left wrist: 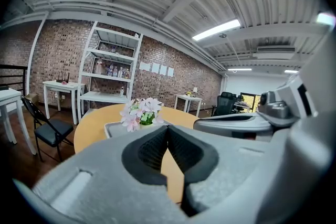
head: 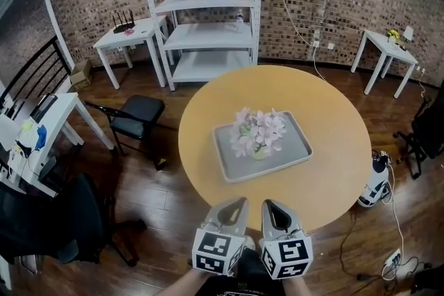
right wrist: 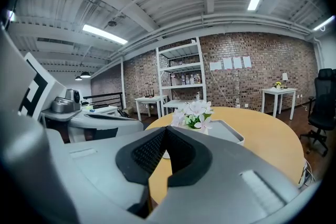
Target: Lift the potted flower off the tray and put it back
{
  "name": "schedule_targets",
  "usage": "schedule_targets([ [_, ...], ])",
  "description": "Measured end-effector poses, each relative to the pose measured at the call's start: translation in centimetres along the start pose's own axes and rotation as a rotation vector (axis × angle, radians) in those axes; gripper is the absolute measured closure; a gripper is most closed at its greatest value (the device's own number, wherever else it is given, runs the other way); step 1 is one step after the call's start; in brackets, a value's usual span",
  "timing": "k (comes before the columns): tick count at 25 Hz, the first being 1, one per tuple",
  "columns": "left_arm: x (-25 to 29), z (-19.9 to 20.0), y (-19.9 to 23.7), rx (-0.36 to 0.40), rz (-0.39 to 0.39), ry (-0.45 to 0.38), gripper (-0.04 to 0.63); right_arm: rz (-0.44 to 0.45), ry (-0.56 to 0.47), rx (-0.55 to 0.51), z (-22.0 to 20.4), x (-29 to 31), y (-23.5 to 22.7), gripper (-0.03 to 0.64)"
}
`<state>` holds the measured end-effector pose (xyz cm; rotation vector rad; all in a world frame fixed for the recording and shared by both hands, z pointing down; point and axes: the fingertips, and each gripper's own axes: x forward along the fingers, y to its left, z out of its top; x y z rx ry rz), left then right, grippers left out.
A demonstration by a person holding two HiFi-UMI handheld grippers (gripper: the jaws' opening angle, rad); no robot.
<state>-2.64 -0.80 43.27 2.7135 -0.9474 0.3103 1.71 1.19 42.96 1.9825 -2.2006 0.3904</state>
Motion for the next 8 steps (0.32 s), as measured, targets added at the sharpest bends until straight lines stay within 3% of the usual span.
schedule_targets([
  [8,-0.7,-0.63,-0.37,-0.004,-0.018,0.005,0.592,0.015,0.014,0.001,-0.69,-0.42,1.14,0.619],
])
